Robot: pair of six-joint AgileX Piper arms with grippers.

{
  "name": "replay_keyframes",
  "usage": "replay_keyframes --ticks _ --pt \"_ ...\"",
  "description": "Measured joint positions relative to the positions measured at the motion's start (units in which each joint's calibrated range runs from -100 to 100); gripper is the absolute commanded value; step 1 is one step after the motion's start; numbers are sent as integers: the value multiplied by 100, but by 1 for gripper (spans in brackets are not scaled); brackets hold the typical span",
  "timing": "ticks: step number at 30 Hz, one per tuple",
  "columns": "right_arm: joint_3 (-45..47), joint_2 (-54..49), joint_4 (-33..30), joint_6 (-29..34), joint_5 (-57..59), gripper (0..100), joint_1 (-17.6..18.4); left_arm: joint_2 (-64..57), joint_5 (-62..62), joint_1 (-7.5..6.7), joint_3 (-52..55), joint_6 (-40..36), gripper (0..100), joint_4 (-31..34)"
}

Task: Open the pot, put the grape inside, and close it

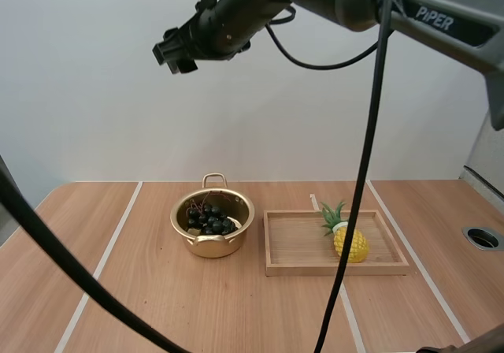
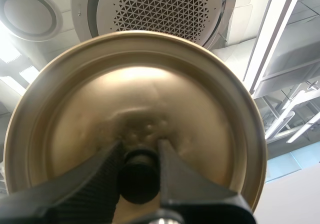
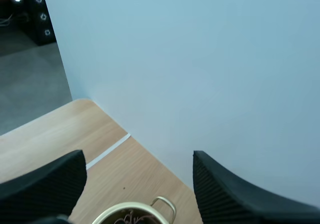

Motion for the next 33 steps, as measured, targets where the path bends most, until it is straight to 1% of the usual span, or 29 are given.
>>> replay_keyframes --ticks 2,5,9,13,17,23,24,25,26,27,28,33 --pt "-178 -112 -169 77 0 100 -80 0 0 0 0 0 0 0" --pt "-481 -275 -335 180 0 100 -333 0 0 0 0 0 0 0" --pt "-866 -444 -401 204 0 100 -722 0 0 0 0 7 0 0" --pt "-1221 -634 -447 213 0 100 -1031 0 0 0 0 7 0 0" --pt "-1541 -855 -447 213 0 100 -1247 0 0 0 0 7 0 0" --pt "-1667 -1206 -537 213 41 100 -1468 0 0 0 0 7 0 0" --pt "-1679 -1262 -576 213 60 93 -1478 0 0 0 0 7 0 0" --pt "-1678 -1318 -638 213 60 76 -1495 0 0 0 0 7 0 0" --pt "-1678 -1365 -678 225 60 51 -1515 0 0 0 0 7 0 0" --pt "-1678 -1410 -752 264 76 21 -1537 0 0 0 0 7 0 0" --pt "-1678 -1452 -819 286 76 0 -1553 0 0 0 0 7 0 0" --pt "-1678 -1504 -923 329 76 0 -1576 0 18 0 0 7 0 0"
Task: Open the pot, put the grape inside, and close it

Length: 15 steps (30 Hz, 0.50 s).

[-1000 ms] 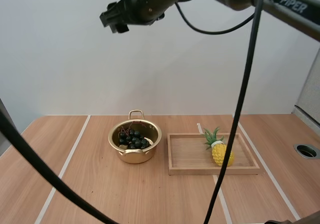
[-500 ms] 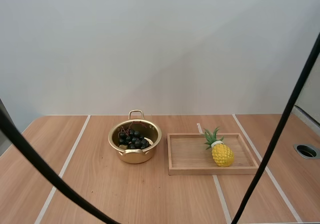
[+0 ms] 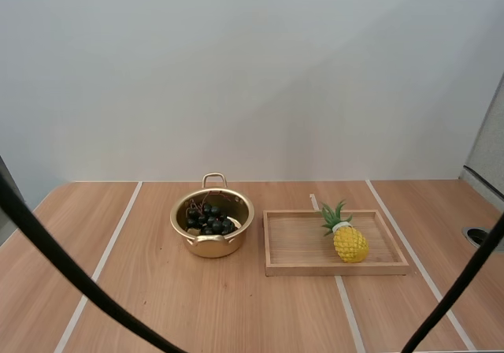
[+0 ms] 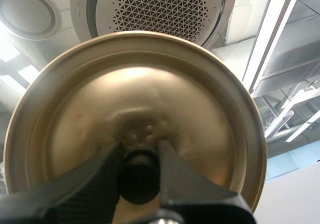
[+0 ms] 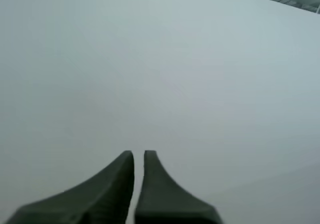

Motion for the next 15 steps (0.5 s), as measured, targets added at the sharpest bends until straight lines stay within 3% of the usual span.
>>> replay_keyframes --ticks 5,15 --pt "-15 -323 -125 42 0 0 -24 55 993 0 0 0 0 0" --pt "-15 -948 -158 50 -129 0 -24 1141 4255 0 -15 0 0 52"
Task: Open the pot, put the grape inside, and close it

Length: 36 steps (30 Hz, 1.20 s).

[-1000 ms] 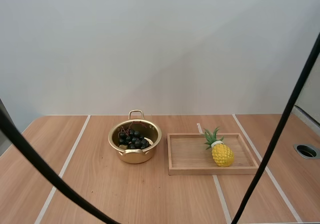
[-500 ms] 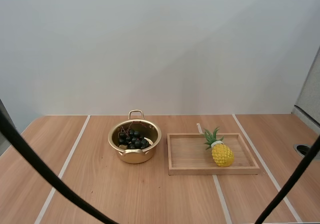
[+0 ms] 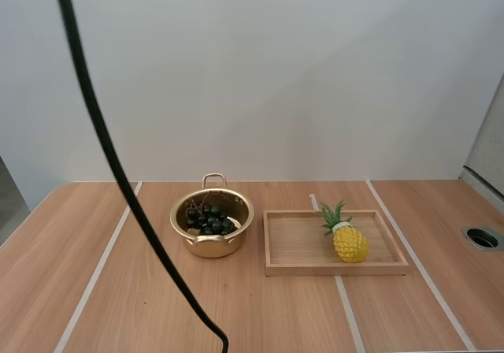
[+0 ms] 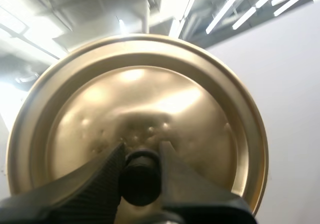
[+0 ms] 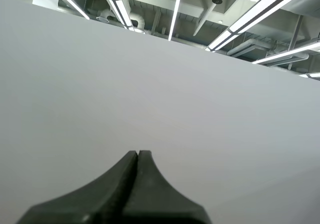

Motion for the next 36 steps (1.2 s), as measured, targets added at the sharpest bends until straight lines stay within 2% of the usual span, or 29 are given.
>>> replay_keyframes --ticks 4,9,19,36 --pt "-12 -129 -11 10 -6 0 0 375 911 0 59 -9 0 10" --pt "-72 -174 -11 10 -6 0 0 396 1129 0 620 91 0 10" --pt "-227 -197 -11 10 52 0 0 370 1206 0 2682 460 0 -257" --pt "-227 -197 -21 10 70 0 0 448 -707 0 6065 976 0 -308"
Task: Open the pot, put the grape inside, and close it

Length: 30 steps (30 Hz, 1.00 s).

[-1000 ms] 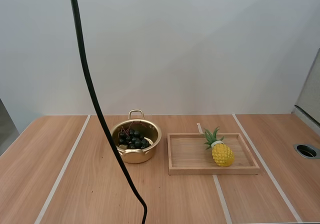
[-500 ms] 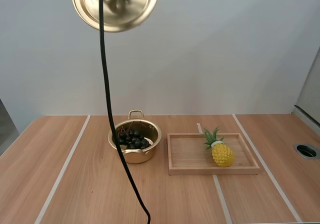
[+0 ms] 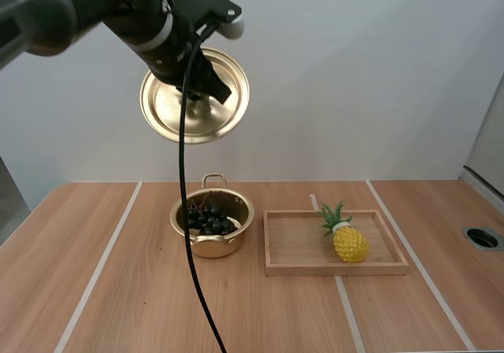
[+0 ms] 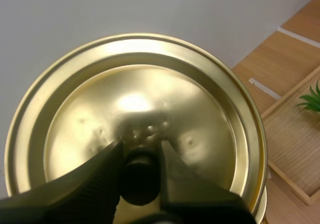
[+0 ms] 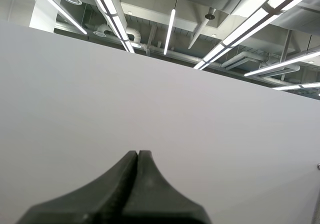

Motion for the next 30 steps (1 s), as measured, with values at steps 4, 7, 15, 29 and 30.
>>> replay_keyframes --ticks 4,7,15,29,30 --pt "0 0 0 0 0 0 0 214 -146 0 409 121 0 -11" --pt "0 0 0 0 65 0 0 470 -170 0 468 223 0 -127" --pt "0 0 0 0 167 0 0 1121 -30 0 468 629 0 -452" --pt "0 0 0 0 337 0 0 2130 415 0 495 941 0 -465" --pt "0 0 0 0 337 0 0 2197 415 0 495 965 0 -465"
